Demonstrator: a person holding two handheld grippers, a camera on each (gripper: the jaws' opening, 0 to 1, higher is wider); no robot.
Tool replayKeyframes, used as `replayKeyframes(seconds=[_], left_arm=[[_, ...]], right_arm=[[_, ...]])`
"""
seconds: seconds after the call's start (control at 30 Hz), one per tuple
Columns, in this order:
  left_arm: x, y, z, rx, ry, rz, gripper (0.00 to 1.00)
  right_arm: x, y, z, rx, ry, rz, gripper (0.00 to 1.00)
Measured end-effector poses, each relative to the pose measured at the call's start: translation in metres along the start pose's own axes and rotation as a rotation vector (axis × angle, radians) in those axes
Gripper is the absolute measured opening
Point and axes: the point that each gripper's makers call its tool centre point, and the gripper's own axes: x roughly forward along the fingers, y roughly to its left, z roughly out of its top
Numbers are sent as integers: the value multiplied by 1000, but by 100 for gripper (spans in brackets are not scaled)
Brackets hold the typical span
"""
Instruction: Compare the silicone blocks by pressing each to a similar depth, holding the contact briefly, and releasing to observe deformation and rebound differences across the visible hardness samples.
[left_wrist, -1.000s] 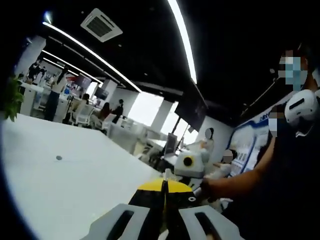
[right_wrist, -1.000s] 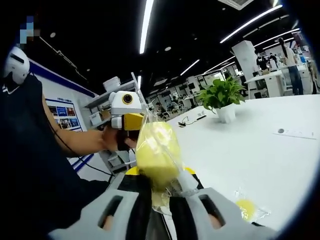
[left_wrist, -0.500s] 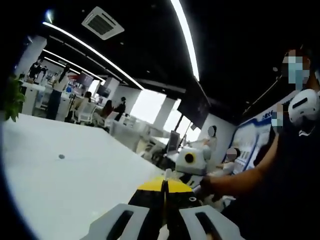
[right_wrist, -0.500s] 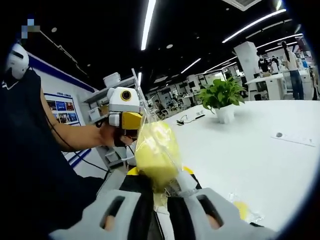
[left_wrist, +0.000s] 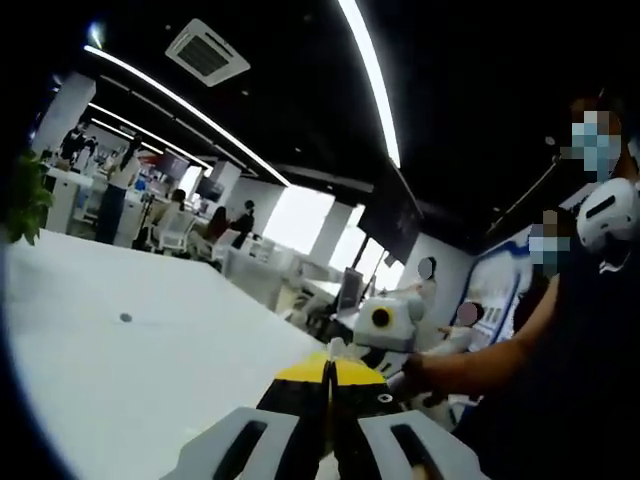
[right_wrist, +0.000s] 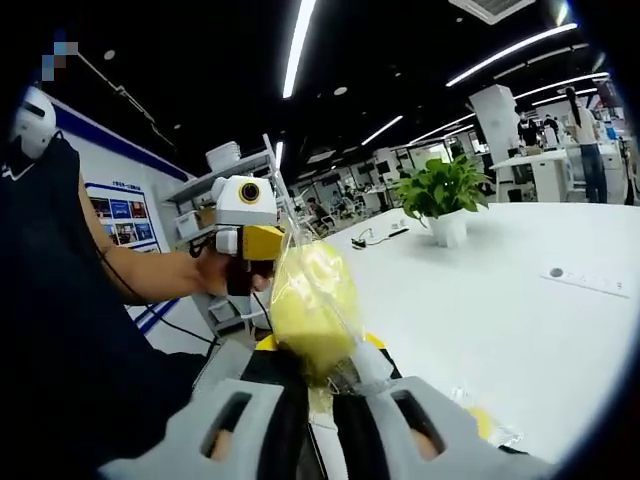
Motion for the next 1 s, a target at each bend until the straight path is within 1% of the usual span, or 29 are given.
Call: replayKeyframes(seconds=[0.17, 0.33, 0.4, 0.43, 0.47, 0.5, 0.53, 0.6, 0.77, 0.83, 0.93, 1.0], left_arm=[[0, 0, 0, -6, 19, 1, 0], [0, 2, 1, -17, 21, 7, 0], [0, 3, 2, -29, 17, 9, 0], [1, 3, 2, -37, 13, 10, 0], [2, 3, 1, -31, 18, 14, 0], [3, 6, -2, 0, 35, 33, 0], [4, 5, -3, -3, 40, 33, 0], [5, 5, -5, 7, 47, 40, 0], [5, 0, -5, 12, 33, 19, 0], [4, -3, -6, 37, 37, 21, 0], [5, -4, -6, 34, 40, 21, 0], [5, -5, -4, 25, 32, 16, 0]], right_arm=[[0, 0, -1, 9, -23, 21, 5], [2, -3, 1, -34, -22, 10, 6], [2, -3, 2, 2, -24, 21, 6], [2, -4, 2, -4, -25, 19, 6], [2, -5, 1, 3, -20, 16, 6], [1, -4, -2, 20, -9, 18, 5], [1, -5, -3, 25, -7, 17, 5], [-1, -6, -5, 8, -10, 8, 5], [-4, -6, -3, -21, -25, 0, 5], [-4, -5, -4, -20, -20, 7, 4], [-6, -3, -4, -20, -25, 15, 5], [-6, -2, -2, -40, -42, 14, 6]])
